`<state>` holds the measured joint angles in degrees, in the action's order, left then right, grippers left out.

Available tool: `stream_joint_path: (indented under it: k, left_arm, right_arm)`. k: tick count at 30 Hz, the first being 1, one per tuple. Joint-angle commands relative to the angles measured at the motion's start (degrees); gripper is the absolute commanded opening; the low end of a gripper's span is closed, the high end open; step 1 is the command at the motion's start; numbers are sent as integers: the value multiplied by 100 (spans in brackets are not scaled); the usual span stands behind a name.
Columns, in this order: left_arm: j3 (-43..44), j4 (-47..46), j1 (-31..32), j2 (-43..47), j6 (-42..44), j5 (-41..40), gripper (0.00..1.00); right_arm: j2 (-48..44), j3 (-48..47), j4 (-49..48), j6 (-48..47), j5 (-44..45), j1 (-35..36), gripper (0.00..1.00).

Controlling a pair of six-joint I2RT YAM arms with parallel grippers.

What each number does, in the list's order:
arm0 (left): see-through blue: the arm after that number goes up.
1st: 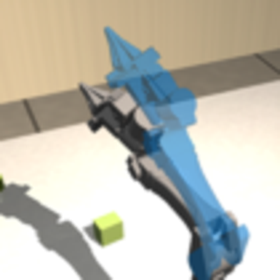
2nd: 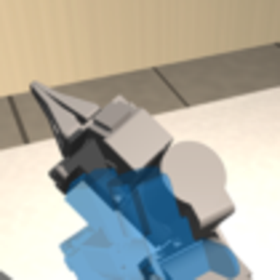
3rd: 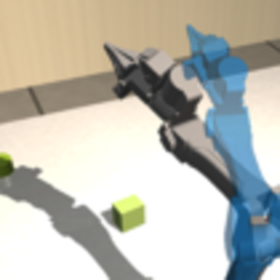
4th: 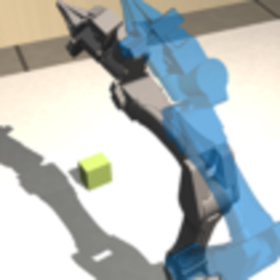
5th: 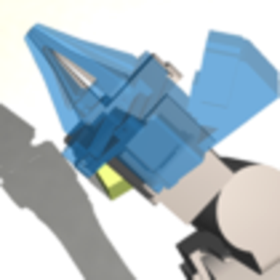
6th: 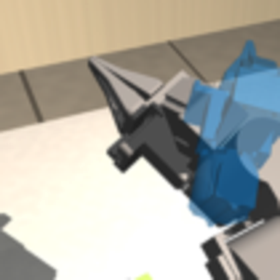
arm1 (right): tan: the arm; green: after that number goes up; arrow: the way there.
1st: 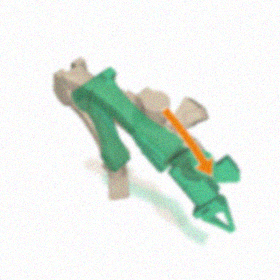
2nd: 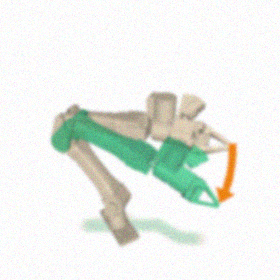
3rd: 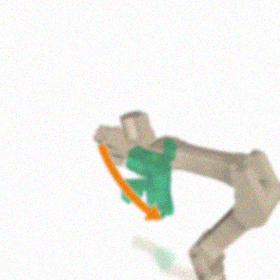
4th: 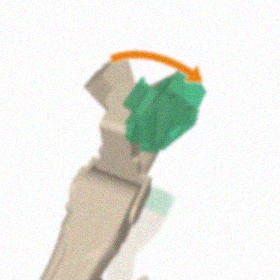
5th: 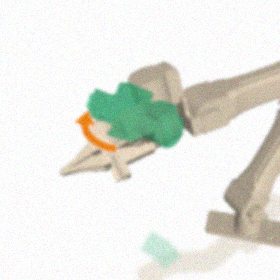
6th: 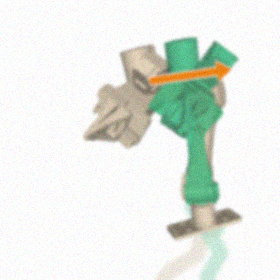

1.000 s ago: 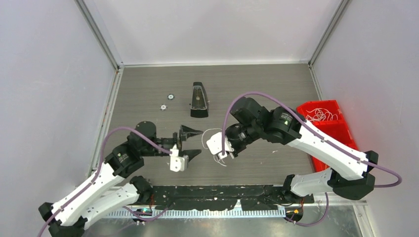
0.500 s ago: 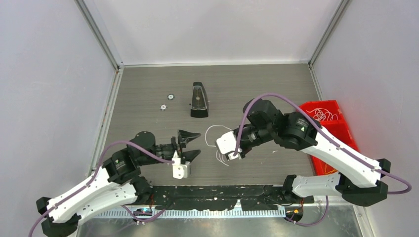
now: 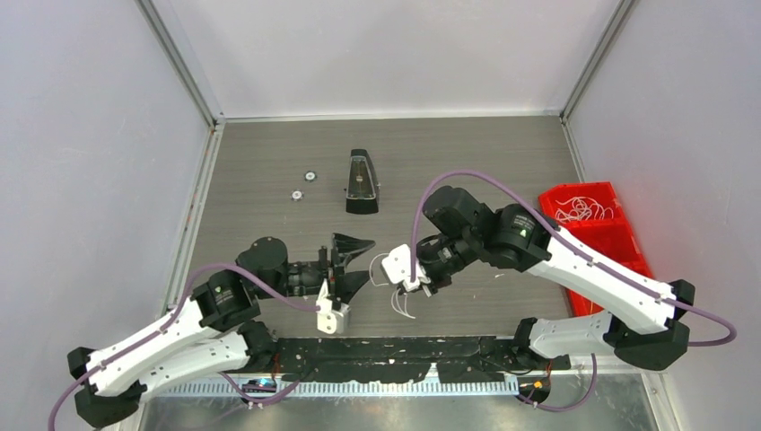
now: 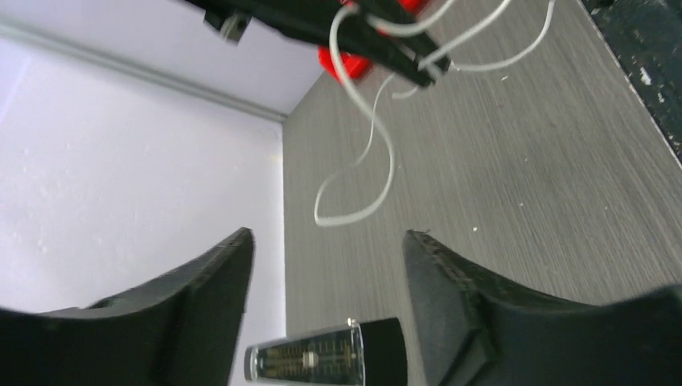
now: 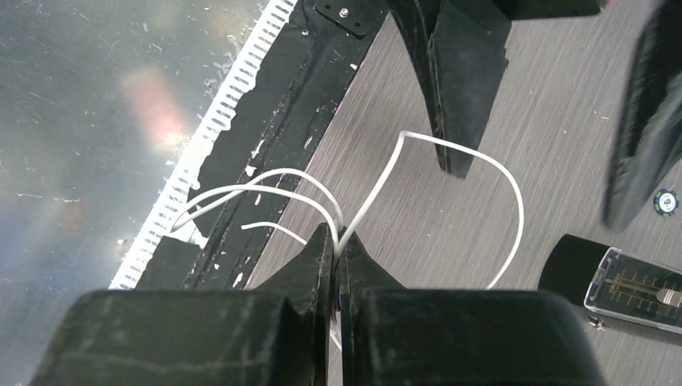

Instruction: Untangle the cables

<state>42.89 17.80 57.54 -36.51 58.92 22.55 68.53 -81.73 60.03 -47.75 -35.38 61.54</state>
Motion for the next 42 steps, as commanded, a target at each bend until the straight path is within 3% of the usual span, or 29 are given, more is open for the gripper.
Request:
stream_joint_path:
  k: [1, 6, 10, 14, 20, 21, 23, 26, 30, 34, 36, 39, 42]
  left_arm:
    - [331, -675, 303, -302, 379, 163, 60]
    - [501, -448, 538, -494, 35, 207, 30]
    - [493, -219, 694, -458, -614, 241, 1]
    - [685, -216, 759, -557, -1970, 588, 0]
    - [738, -756, 744, -745, -3672, 623, 0]
    - [730, -840, 730, -747, -3857, 495, 3]
    - [720, -939, 580, -702, -4164, 207, 32]
    - [748, -814, 21, -585, -4432, 141, 66]
    - [767, -453, -995, -426, -4538, 410, 88]
    - [590, -260, -1504, -270, -4485, 267, 98]
    - [485, -203, -1593, -265, -4530, 180, 100]
    - [416, -153, -1597, -332, -4680, 114, 100]
    - [353, -184, -1598, -415, -4807, 223, 100]
  right_arm:
    - [58, -280, -114, 76, -206, 41, 5]
    - [-115, -254, -381, 114, 167, 42, 6]
    - [-503, -62, -1367, 422, 984, -95, 5]
    - [-933, 434, -3080, 1389, 1792, -566, 5]
    - [-1120, 628, -3530, 2143, 1384, -957, 5]
    - [-1162, 653, -3527, 2224, 1266, -1027, 5]
    - [-1270, 726, -3525, 2455, 1113, -1204, 5]
    - [-1508, 937, -3376, 2590, 955, -1551, 5]
    - [-1832, 1229, -2655, 2339, 959, -2168, 6]
    - [-1985, 1305, -1569, 1608, 836, -3222, 5]
    - [-1879, 1238, -1020, 978, 682, -4225, 6]
    - [-1421, 972, 202, -697, 411, -5314, 5]
    - [-325, 169, 1545, -2387, 458, -6491, 5]
